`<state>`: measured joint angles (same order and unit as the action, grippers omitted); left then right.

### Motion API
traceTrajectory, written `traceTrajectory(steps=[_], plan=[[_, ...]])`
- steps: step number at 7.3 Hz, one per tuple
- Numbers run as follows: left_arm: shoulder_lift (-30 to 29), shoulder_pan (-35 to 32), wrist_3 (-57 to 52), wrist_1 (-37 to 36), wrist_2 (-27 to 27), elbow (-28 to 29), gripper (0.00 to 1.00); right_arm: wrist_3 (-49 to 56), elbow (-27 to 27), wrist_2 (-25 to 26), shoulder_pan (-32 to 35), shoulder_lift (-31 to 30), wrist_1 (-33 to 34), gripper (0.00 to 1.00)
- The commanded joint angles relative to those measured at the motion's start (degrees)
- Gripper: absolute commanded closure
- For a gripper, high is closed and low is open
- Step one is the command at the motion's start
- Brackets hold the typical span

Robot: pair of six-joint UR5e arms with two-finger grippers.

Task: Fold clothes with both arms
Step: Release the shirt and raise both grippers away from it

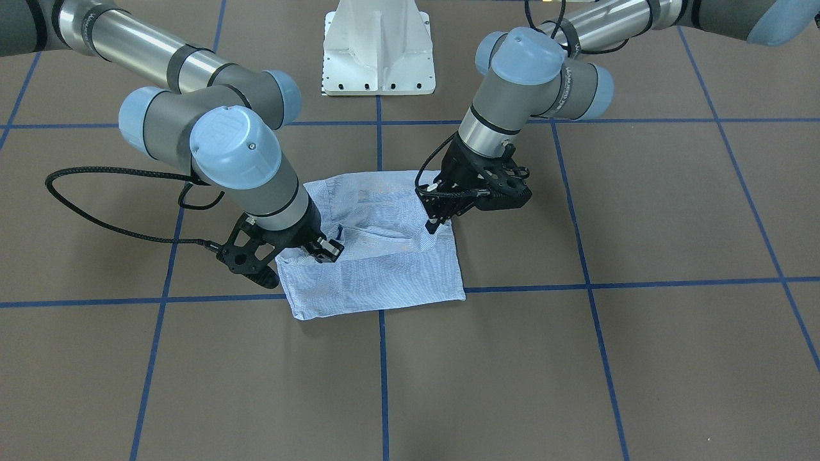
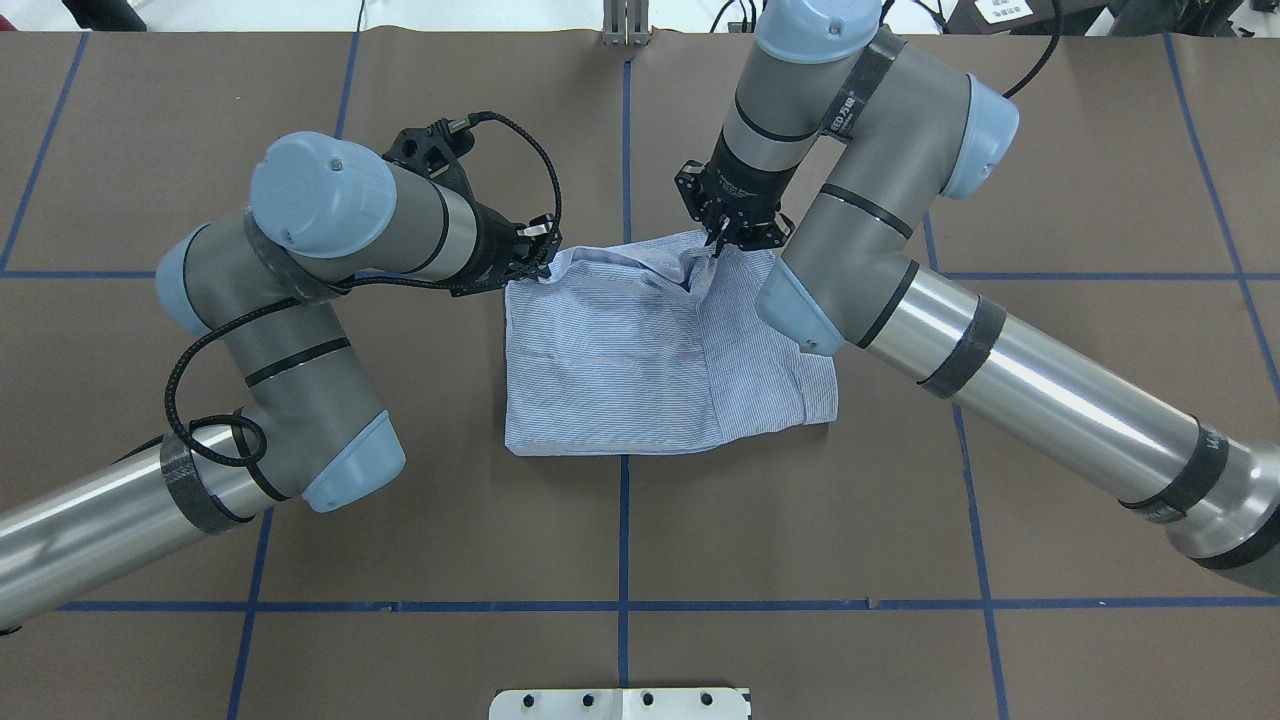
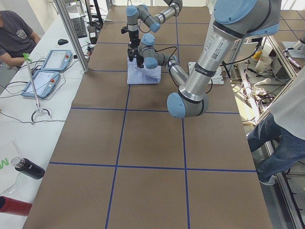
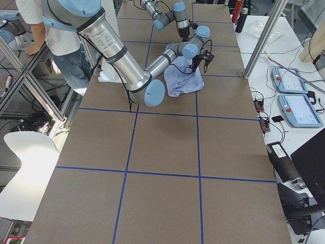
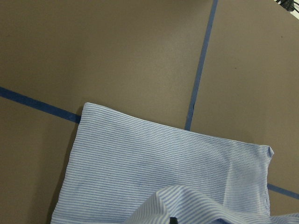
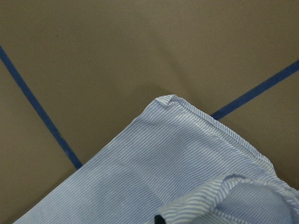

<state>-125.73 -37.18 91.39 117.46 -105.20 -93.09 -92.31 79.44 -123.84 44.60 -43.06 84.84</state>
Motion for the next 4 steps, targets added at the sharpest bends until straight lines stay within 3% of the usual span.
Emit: traceTrajectory(steps=[1,2,3,4], plan=[[0.0,-0.3,-0.7,0.7,0.0,1.2,1.00,0.0,-1.8,0.0,0.0,0.3,-1.8,0.70],[0.0,-0.3,-0.7,2.1,0.0,1.3,0.76,-0.3,-1.8,0.1,0.0,0.2,-3.3,0.01],[-0.1,-0.3,-0.5,2.5,0.2,1.4,0.01,-0.4,-1.8,0.1,0.1,0.0,-4.0,0.00],[-0.2,-1.0,-0.6,2.4,0.2,1.4,0.00,-0.3,-1.7,-0.1,0.5,0.0,-4.9,0.00]])
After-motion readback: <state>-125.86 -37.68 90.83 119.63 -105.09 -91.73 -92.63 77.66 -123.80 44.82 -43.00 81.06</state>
